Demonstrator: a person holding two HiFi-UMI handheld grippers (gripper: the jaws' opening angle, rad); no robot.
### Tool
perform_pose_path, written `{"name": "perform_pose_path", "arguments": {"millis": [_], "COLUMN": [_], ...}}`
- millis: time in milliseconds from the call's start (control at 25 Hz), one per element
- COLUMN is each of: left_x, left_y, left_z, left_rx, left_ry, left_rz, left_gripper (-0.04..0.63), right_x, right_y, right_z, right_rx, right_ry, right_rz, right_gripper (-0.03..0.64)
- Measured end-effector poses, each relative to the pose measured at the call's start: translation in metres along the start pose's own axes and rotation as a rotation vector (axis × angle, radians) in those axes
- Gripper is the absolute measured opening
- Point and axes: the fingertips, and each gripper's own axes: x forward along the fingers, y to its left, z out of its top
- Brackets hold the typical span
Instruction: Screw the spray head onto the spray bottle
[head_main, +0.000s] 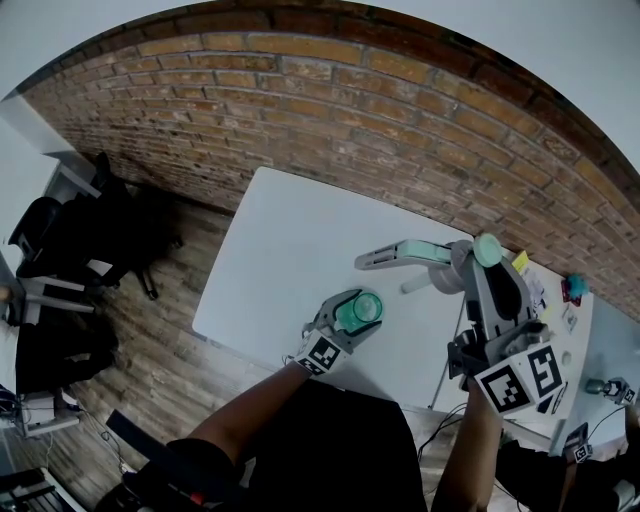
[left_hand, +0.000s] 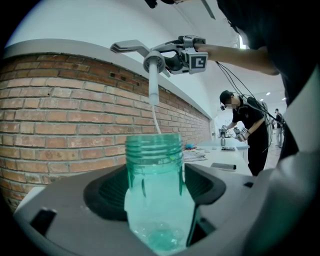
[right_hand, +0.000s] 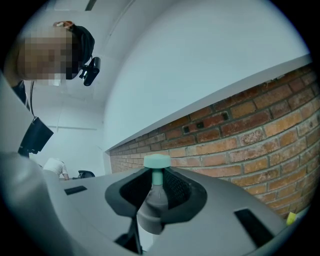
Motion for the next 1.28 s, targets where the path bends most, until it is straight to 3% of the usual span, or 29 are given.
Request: {"name": "perform_pose_path", "arguments": {"millis": [640, 1280], "left_x": [0.0, -0.001], "left_y": [-0.001, -0.002], "left_z": [-0.004, -0.003], "left_rx": [0.002, -0.006], "left_ry": [0.004, 0.012], "left_rz": [0.001, -0.016], "left_gripper": [0.327, 0.327], "right_x": [0.003, -0.004], "right_y": [0.023, 0.023], "right_z": [0.015, 0.007], "right_rx": [0.007, 0.075], "right_ry": [-0.034, -0.045], "right_rz": [0.044, 0.024], "right_gripper": [0.071, 0.072]}}
